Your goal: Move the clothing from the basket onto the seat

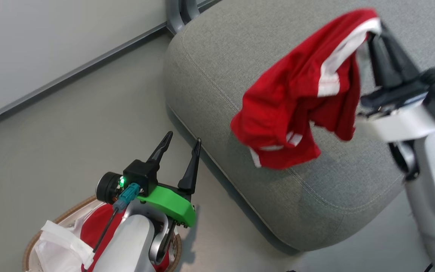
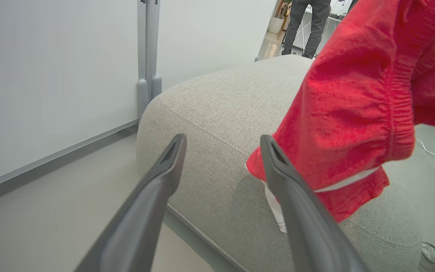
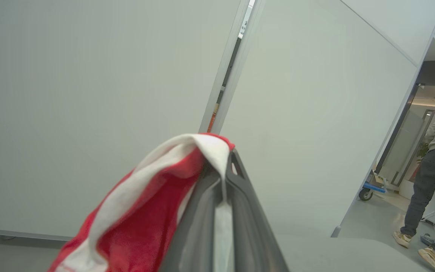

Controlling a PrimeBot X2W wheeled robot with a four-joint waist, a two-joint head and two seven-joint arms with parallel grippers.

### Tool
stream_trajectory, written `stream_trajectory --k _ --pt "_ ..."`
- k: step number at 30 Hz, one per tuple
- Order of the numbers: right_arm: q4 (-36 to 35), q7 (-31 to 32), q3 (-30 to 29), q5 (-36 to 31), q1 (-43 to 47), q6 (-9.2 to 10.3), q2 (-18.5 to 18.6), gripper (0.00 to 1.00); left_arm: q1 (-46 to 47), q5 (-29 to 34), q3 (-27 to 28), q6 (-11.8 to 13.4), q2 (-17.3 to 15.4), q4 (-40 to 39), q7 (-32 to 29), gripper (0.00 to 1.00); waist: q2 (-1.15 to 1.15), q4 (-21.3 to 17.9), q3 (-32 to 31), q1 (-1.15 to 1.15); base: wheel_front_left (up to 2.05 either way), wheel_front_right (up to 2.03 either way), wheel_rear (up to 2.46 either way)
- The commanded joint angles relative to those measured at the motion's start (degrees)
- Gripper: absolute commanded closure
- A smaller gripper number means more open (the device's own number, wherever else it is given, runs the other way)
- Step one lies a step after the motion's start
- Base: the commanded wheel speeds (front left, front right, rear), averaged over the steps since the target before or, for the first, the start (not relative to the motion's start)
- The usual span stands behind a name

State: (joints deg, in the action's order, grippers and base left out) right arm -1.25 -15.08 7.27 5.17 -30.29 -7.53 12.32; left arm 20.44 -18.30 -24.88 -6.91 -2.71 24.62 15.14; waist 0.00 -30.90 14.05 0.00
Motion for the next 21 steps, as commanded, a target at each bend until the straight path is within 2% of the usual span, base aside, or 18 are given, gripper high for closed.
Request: stream_trajectory --k 1,7,15,21 --pt "0.44 -0.13 -0.83 -0.21 -3.2 0.08 1.19 1.0 1.18 0.68 0.06 -0.23 -0.39 -0.05 0.01 0.0 0.0 -0.27 3.47 0.0 0.0 0.0 0.0" --pt "5.39 -0.13 -2.25 -2.24 -18.37 0.08 6.39 1.0 3.06 3.27 -0.11 -0.49 -1.08 -1.77 0.01 0.0 0.0 0.24 8.47 0.0 0.0 0.0 0.0" --pt "15.87 -0.09 -6.19 -7.19 -30.44 0.09 12.1 1.0 7.26 3.03 -4.87 -0.6 -1.87 -3.32 0.01 0.0 0.0 5.52 15.13 0.0 0.0 0.0 0.0" --pt "24.18 -0.08 -10.33 -10.0 -31.51 0.09 10.83 1.0 10.18 2.1 -7.58 -0.61 -3.14 -3.47 0.01 0.0 0.0 8.56 19.09 0.0 0.0 0.0 0.0"
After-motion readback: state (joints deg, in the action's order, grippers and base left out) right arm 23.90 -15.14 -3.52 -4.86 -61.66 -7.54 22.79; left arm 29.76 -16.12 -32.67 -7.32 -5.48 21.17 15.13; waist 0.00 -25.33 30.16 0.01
